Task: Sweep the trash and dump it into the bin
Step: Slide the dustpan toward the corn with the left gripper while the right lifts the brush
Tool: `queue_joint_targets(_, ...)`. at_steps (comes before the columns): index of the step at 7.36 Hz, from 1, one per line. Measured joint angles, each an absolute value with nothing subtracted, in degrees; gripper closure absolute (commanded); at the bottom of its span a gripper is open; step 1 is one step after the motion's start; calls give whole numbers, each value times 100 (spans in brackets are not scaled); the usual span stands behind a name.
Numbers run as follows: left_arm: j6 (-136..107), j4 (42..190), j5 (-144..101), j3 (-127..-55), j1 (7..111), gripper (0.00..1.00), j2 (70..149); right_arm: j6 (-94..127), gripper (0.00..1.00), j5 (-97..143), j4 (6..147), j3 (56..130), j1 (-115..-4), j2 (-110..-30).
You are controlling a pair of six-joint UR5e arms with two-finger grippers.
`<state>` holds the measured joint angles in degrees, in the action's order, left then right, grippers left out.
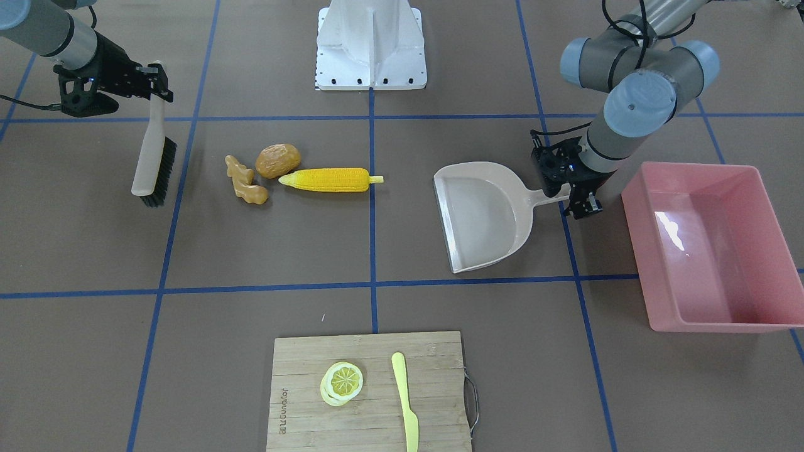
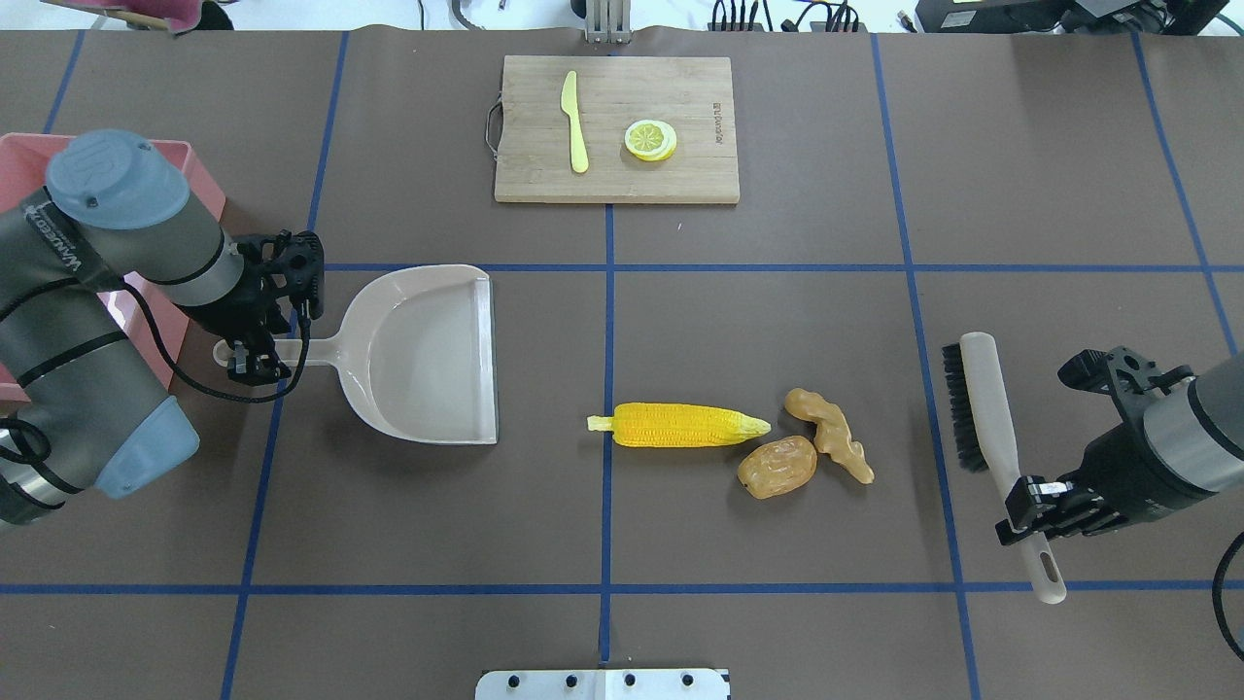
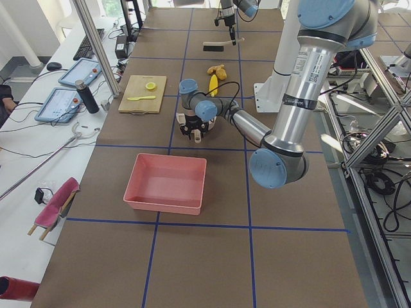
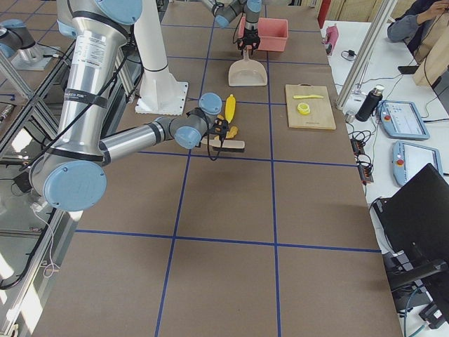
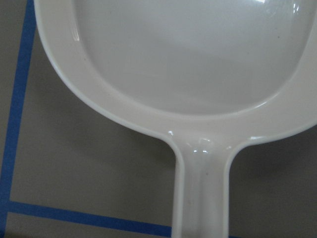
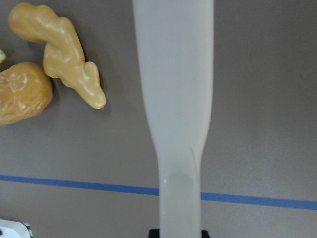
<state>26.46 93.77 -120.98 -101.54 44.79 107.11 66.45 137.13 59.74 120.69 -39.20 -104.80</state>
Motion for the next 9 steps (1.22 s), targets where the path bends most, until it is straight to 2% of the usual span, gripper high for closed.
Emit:
queue_joint_targets(4,2683,9179,-12060,-10365,4486,100,10778,6906,100,13999,5229,12093,-3665,-10869)
queue_joint_targets(9,2663,7688,-11474,-10530,4019,100,11983,7824,100,13947,4568,12091,-3134,-11098)
